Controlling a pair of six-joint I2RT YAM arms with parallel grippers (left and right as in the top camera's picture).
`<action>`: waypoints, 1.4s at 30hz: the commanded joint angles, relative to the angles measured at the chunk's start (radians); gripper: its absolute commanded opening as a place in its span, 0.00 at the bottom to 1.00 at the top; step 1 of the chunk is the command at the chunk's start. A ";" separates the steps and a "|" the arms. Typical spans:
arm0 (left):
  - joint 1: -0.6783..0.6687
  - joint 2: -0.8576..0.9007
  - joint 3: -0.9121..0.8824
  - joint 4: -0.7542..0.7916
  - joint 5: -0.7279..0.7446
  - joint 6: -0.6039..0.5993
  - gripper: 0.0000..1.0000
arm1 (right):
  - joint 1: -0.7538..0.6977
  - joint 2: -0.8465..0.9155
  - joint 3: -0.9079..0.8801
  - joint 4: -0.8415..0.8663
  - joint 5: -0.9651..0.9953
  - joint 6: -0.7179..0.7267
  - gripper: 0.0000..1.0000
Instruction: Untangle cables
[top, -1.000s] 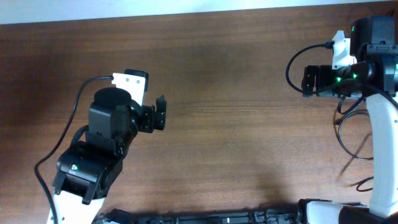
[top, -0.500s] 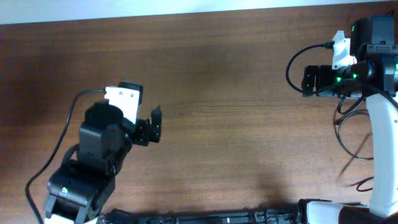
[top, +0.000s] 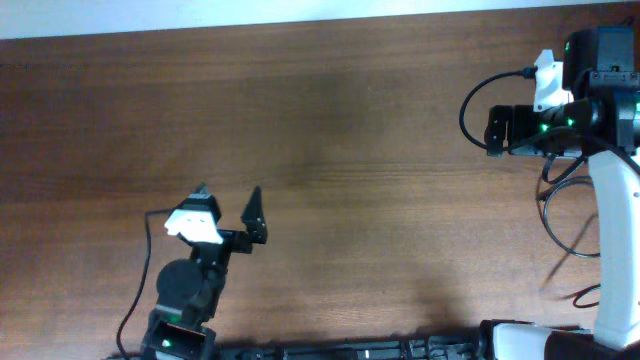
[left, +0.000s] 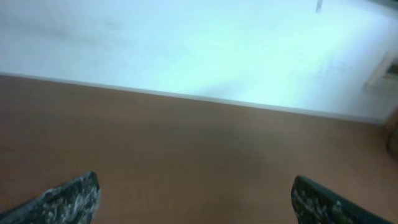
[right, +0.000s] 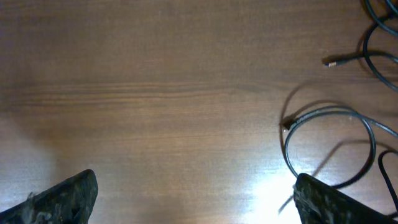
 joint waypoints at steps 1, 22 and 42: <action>0.067 -0.101 -0.106 0.090 0.002 -0.042 0.99 | 0.006 0.001 -0.006 0.000 0.001 0.012 0.99; 0.265 -0.451 -0.184 -0.274 0.090 0.098 0.99 | 0.006 0.001 -0.006 0.000 0.001 0.011 1.00; 0.265 -0.451 -0.184 -0.274 0.090 0.098 0.99 | 0.006 0.001 -0.006 0.000 0.001 0.012 0.99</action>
